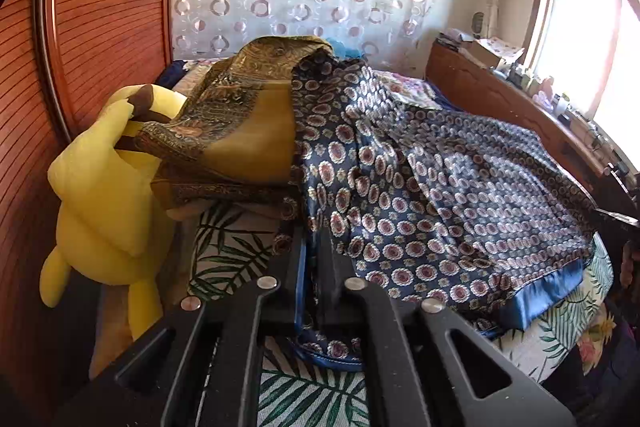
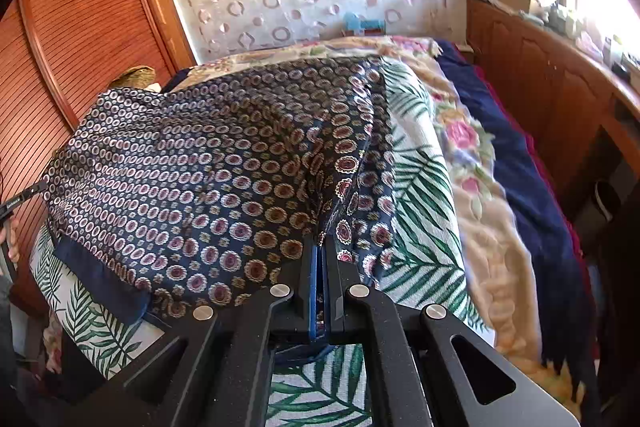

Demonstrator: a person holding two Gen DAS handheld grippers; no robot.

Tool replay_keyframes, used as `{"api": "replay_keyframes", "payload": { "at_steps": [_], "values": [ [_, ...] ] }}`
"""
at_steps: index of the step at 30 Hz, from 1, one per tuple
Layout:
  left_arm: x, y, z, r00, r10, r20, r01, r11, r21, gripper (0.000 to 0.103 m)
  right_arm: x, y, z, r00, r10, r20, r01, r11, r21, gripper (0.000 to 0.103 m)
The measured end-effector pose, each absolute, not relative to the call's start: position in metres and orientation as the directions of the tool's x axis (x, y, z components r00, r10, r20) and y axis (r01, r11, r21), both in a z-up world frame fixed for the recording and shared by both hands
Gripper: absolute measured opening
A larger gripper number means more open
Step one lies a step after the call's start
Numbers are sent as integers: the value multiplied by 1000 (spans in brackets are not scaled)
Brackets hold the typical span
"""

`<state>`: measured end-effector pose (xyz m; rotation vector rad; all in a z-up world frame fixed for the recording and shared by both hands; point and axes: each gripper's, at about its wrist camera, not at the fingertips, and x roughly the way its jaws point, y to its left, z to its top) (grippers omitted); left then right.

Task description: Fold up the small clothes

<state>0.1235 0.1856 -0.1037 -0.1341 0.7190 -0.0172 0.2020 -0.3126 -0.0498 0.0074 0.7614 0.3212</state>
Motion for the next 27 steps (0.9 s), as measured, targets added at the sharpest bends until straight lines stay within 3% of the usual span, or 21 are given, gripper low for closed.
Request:
{"api": "replay_keyframes", "payload": {
  "at_steps": [1,2,6,9,12,13,14,27],
  "values": [
    [125,186,-106,747,-47,-663,-42,992,-117,39,201,-311,-49,683,283,-674,-285,952,111,1],
    [125,186,-107,743,-42,-667,-46,993,-113,43,200,-309,-50,688,277,-671,-286,953,100,1],
    [131,192,-120,715,-33,-699,-67,991,-115,44,199,-303,-53,704,256,-663,-282,957,69,2],
    [134,196,-132,690,-44,-722,-78,988,-135,44,198,-304,-51,722,237,-650,-266,962,56,9],
    [135,199,-139,679,-77,-730,-75,982,-173,44,196,-304,-47,730,258,-633,-276,958,72,33],
    [135,199,-141,678,-82,-731,-74,981,-180,44,195,-304,-46,734,259,-628,-276,958,73,49],
    [135,200,-143,677,-87,-730,-75,980,-186,44,193,-303,-45,738,263,-621,-278,958,75,54],
    [137,208,-146,692,-114,-713,-104,961,-254,43,202,-259,-66,691,324,-646,-373,926,65,56]
  ]
}}
